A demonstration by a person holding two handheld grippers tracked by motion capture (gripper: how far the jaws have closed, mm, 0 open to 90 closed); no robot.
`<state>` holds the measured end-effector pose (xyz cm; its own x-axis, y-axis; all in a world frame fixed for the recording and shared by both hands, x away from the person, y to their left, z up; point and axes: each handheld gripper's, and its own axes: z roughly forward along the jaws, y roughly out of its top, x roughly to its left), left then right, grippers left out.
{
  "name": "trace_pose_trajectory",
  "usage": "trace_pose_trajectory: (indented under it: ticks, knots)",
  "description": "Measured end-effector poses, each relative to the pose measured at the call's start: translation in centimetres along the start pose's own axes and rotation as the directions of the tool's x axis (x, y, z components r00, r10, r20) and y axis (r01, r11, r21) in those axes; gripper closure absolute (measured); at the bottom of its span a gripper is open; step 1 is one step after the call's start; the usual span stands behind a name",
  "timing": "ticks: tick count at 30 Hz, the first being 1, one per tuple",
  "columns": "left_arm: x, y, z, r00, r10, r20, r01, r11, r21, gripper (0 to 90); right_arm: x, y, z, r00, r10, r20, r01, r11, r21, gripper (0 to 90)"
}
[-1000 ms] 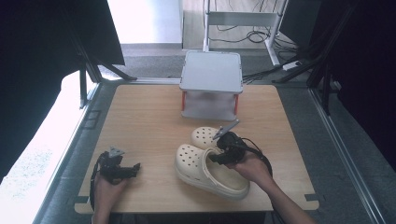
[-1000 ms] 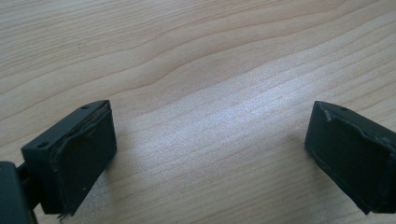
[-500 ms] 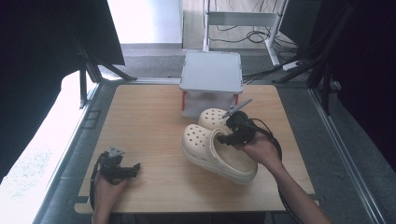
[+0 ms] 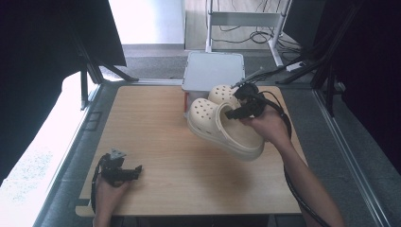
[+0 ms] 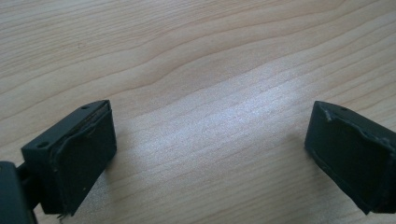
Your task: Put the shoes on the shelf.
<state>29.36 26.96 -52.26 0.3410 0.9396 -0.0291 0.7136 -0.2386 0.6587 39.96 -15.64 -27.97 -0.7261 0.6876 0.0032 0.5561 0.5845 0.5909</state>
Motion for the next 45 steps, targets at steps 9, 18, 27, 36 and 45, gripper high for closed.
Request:
trace_pose_trajectory:
  ticks: [9,18,27,36,45]
  knots:
    - [0.0,0.0,0.0,1.0,-0.001,0.003,0.001,1.0,0.004,2.0,-1.9,4.3,0.0,0.9939,0.089,0.065,-0.09,0.9959,0.008,65.7]
    - [0.0,0.0,0.0,1.0,-0.003,0.003,0.003,1.0,0.002,2.0,-3.7,9.2,1.5,0.9725,0.205,0.11,-0.206,0.9786,-0.008,65.7]
    - [0.0,0.0,0.0,1.0,-0.002,0.003,0.002,1.0,0.001,2.0,-5.9,13.9,3.9,0.9215,0.343,0.182,-0.337,0.9393,-0.065,65.7]
    - [0.1,0.0,0.0,1.0,0.003,0.006,-0.003,1.0,0.002,2.0,-8.6,16.8,7.4,0.8318,0.489,0.263,-0.468,0.8723,-0.142,65.6]
    - [0.1,0.0,0.0,0.9999,0.008,0.007,-0.008,1.0,0.001,2.0,-11.2,17.3,11.4,0.7582,0.575,0.308,-0.536,0.8184,-0.207,65.3]
